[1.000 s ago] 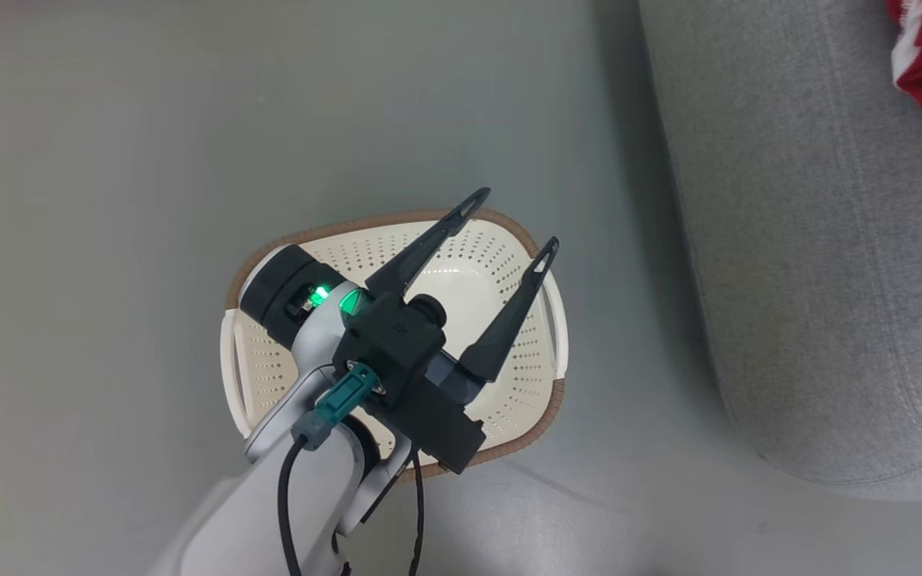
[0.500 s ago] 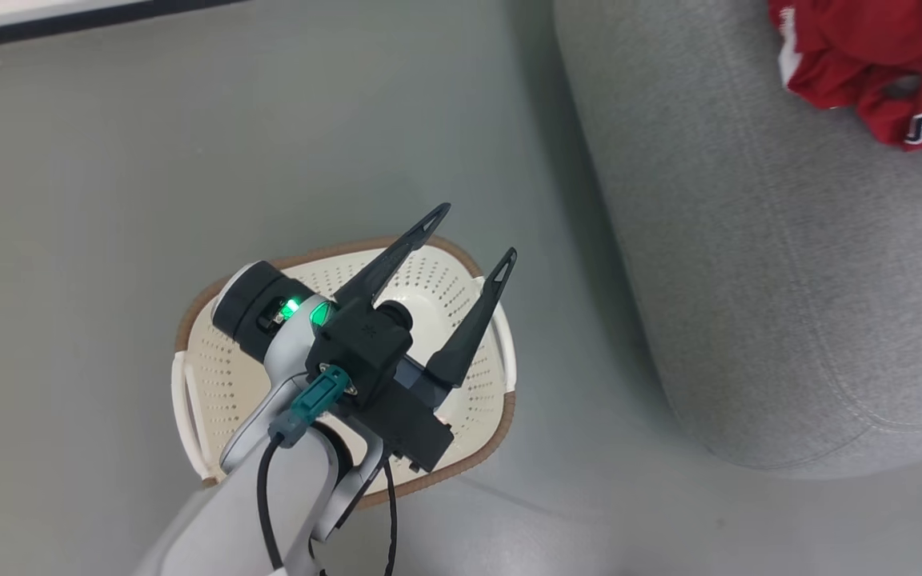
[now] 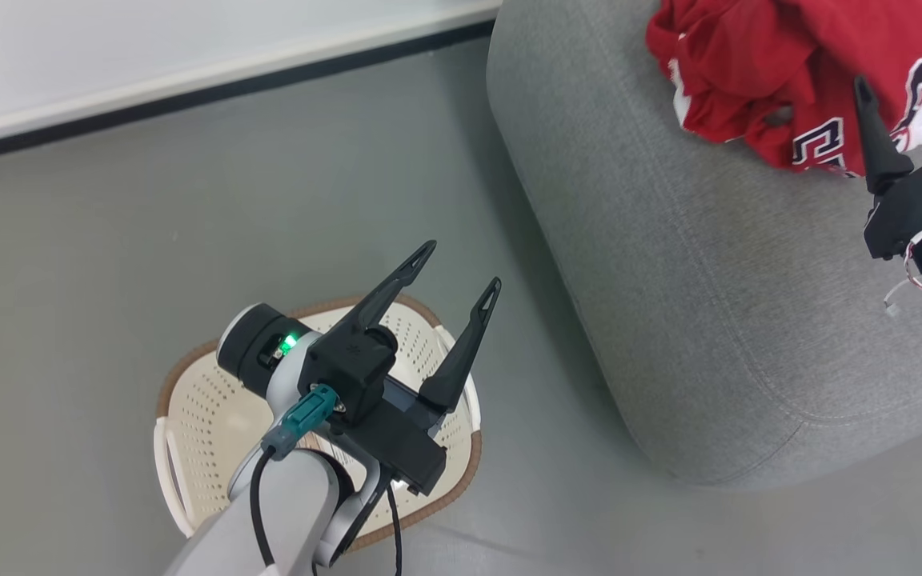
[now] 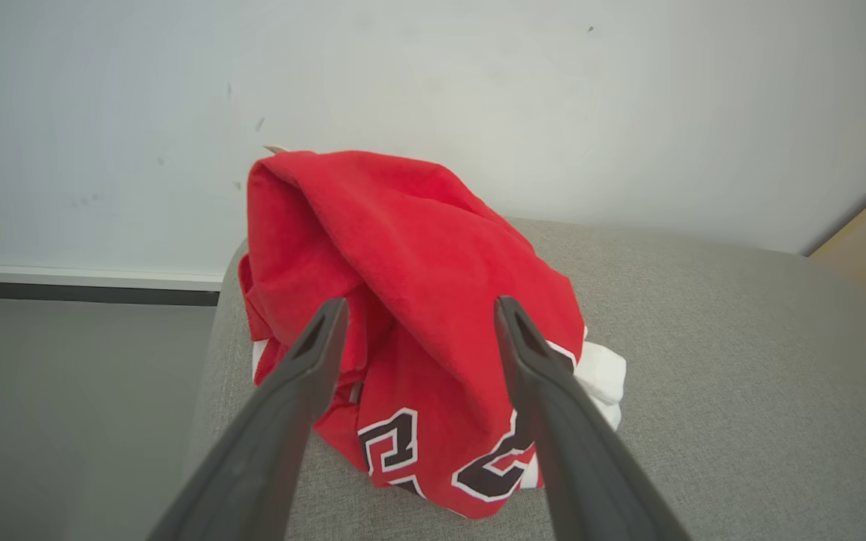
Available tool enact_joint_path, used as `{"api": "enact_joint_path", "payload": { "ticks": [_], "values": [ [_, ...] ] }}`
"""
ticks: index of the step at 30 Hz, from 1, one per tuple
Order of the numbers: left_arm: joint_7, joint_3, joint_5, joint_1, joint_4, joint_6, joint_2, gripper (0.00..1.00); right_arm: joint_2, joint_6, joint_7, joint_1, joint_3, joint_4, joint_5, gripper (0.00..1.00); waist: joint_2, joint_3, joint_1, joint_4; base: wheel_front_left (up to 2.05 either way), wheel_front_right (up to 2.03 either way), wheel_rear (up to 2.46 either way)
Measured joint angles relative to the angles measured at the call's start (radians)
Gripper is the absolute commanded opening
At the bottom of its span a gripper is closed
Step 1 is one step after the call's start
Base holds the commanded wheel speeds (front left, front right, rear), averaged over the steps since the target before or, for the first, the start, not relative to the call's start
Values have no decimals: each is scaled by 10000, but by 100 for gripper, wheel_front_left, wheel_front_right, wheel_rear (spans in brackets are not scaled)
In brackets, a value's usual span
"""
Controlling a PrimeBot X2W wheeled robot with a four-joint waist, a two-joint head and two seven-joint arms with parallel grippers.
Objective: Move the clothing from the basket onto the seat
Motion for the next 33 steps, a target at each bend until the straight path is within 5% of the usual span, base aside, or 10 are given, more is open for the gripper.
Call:
{"api": "enact_joint_path", "payload": {
  "ticks": [11, 21, 33],
  "values": [
    [-541, 316, -395, 364, 677, 192, -387, 100, 88, 65, -44, 379, 109, -431, -81, 100, 0, -1118, -1, 40, 0, 0, 0],
    [-1162, 855, -871, 1242, 1438, 698, -570, 100, 621, -35, -98, 1632, 244, -1308, -42, 100, -1, -2425, -1, 737, 0, 0, 0],
    [-1375, 1505, -1187, 2331, 1735, 1156, -439, 100, 1039, -742, -102, 4100, 33, -2596, 441, 100, -1, -3655, -1, 1907, 0, 0, 0]
  ]
}}
